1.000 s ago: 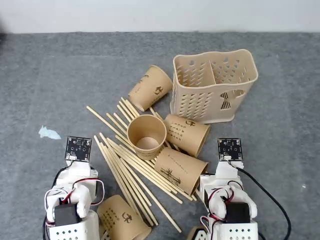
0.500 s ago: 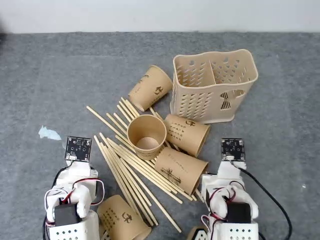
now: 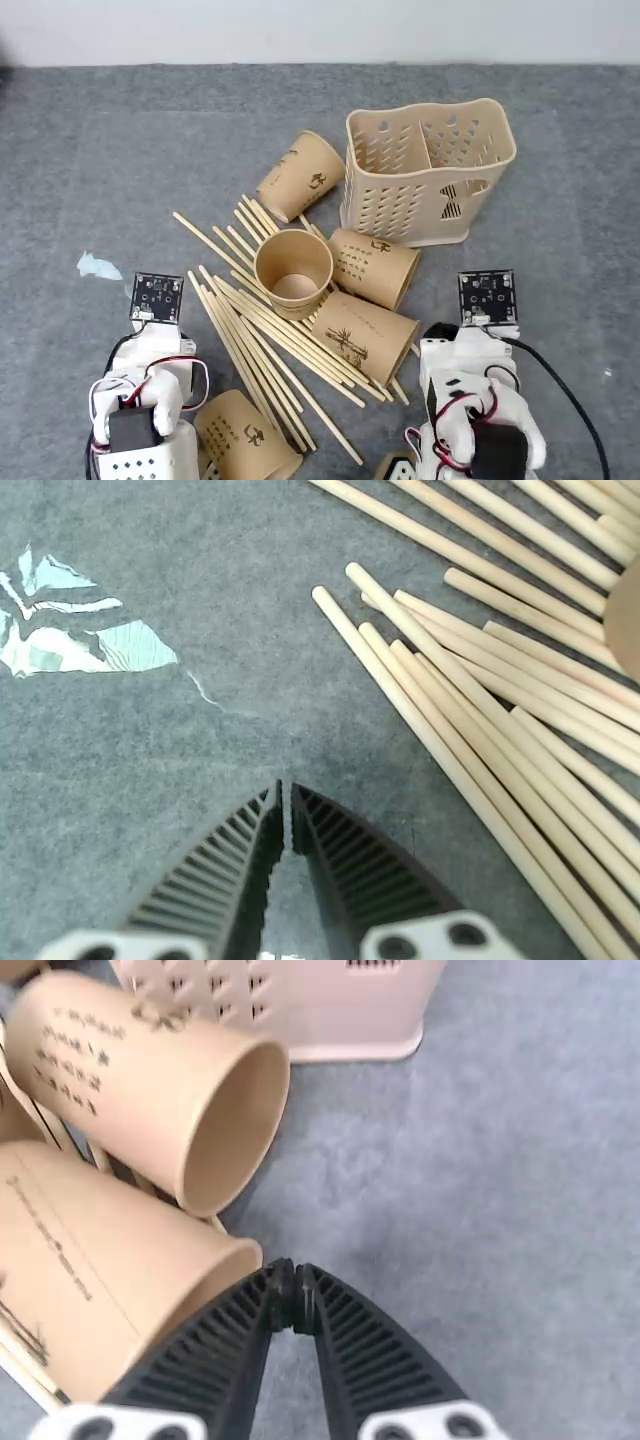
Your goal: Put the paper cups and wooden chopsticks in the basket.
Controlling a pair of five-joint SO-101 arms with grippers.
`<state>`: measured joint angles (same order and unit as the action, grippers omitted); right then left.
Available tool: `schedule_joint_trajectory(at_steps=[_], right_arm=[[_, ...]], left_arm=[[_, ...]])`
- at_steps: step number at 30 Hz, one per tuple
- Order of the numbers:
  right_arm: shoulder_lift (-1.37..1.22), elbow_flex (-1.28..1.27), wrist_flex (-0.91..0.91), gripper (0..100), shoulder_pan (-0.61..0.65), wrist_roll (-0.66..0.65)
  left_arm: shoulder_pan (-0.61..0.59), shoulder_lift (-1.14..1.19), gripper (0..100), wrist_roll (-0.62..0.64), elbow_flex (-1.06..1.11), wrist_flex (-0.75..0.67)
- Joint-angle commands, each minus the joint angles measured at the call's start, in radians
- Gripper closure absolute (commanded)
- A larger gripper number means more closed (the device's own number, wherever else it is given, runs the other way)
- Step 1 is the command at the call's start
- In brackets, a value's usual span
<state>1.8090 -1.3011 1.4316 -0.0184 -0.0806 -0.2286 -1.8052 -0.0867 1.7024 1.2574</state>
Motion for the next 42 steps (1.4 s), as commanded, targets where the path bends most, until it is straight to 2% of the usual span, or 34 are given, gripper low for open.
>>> schedule_joint_trajectory(at_steps=[1,7,12,18,24,29,34,42], right_arm=[[0.007,0.133,-0.010,98.9,-0.001,-0.006],[0.007,0.235,-0.016,98.7,0.002,0.020],[-0.036,0.304,0.041,98.9,0.142,0.097],[-0.384,0.520,0.094,98.7,0.335,0.233],[-0.762,0.740,0.102,98.7,0.479,0.302],[-0.961,0.855,0.099,98.7,0.565,0.350],[-1.119,0.964,0.097,98.3,0.587,0.396],[-1.337,1.053,0.097,82.1,0.599,0.440]], left_arm=[[0.008,-0.021,99,-0.005,-0.018,0.005],[0.008,-0.021,99,-0.005,-0.018,0.005],[0.008,-0.021,99,-0.005,-0.018,0.005],[0.008,-0.021,99,-0.005,-0.018,0.005],[0.008,-0.021,99,-0.005,-0.018,0.005],[0.008,-0.021,99,-0.005,-0.018,0.005],[0.008,-0.021,99,-0.005,-0.018,0.005],[0.008,-0.021,99,-0.005,-0.018,0.005]])
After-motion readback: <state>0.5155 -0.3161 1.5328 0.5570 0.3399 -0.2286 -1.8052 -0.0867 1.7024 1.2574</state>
